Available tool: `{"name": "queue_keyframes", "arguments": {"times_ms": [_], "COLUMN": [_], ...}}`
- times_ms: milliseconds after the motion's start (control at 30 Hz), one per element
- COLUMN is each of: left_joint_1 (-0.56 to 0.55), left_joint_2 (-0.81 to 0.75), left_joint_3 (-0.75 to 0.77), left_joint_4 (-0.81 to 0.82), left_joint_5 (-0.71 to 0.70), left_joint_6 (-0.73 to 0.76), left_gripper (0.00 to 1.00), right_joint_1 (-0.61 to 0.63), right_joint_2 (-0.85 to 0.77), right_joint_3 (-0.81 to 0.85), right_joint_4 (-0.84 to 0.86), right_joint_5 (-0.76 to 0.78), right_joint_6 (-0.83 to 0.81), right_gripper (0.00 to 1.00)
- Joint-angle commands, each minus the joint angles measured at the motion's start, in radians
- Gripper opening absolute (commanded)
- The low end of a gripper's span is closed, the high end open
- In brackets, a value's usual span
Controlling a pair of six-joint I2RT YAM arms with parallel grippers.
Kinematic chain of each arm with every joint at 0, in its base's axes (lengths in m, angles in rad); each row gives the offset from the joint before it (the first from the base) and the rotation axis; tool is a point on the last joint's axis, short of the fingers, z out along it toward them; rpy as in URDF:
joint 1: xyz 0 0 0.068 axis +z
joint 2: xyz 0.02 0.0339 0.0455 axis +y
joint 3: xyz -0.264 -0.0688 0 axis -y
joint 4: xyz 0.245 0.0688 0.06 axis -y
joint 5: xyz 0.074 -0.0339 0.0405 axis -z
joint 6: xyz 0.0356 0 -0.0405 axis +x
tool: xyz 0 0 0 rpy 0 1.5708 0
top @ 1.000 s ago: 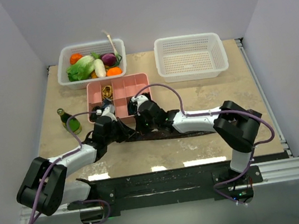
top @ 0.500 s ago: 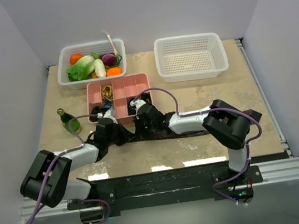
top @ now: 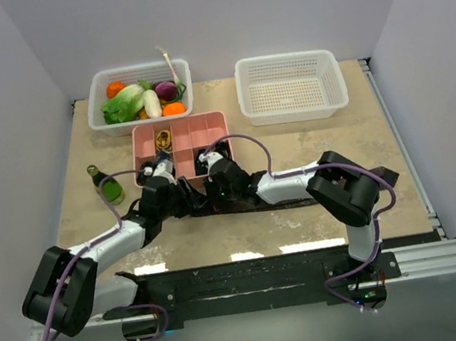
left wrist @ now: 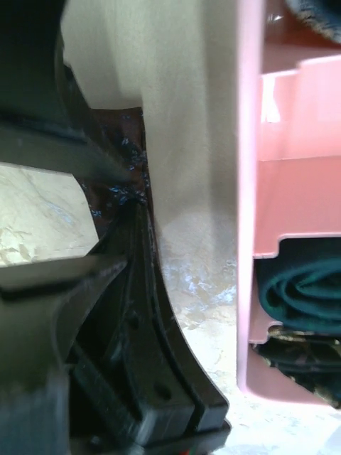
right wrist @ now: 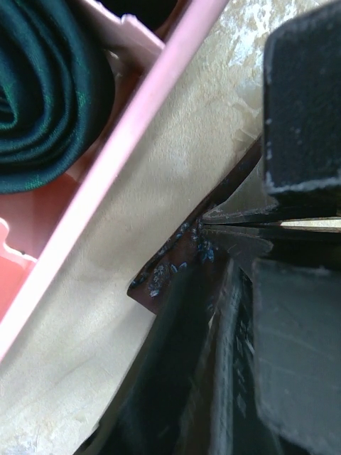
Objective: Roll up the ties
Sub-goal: Roll the tie at the center of the board.
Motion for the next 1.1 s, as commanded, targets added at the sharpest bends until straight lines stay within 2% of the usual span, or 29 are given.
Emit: {"name": "queue_keyframes", "arguments": {"times_ms": [0, 133, 333, 667, 767, 867, 1067], "left_joint_1": [0.009, 0.058, 0.132, 0.161, 0.161, 0.161, 0.161], "left_joint_2": [-0.061, -0.108, -0.139, -0.073, -0.064, -0.058, -0.066], "left_joint_3": [0.074, 0.059, -0.006, -0.132, -0.159, -0.190, -0.196], "left_joint_4": [-0.127, -0.176, -0.178, 0.060, 0.100, 0.146, 0.180], "left_joint_5": [-0.071, -0.094, -0.062, 0.087, 0.110, 0.115, 0.113], "left_joint_6": [0.050, 0.069, 0.075, 0.011, -0.009, -0.026, -0.028], "left_gripper": [0.55, 0.59, 0.59, 0.54, 0.49, 0.40, 0.14], "right_joint_1": [0.007, 0.006, 0.007, 0.007, 0.007, 0.007, 0.007], "right_joint_2": [0.018, 0.022, 0.016, 0.005, 0.004, 0.005, -0.009], "right_joint_3": [-0.021, -0.028, -0.038, -0.046, -0.048, -0.046, -0.044], "right_joint_4": [0.028, 0.037, 0.036, 0.036, 0.036, 0.037, 0.039], "right_joint_5": [-0.013, -0.013, -0.010, -0.006, 0.000, -0.005, -0.008], "right_joint_6": [0.002, 0.005, 0.004, 0.007, 0.005, 0.007, 0.004], "right_gripper": [0.00, 0.00, 0.00, 0.00, 0.00, 0.00, 0.00]}}
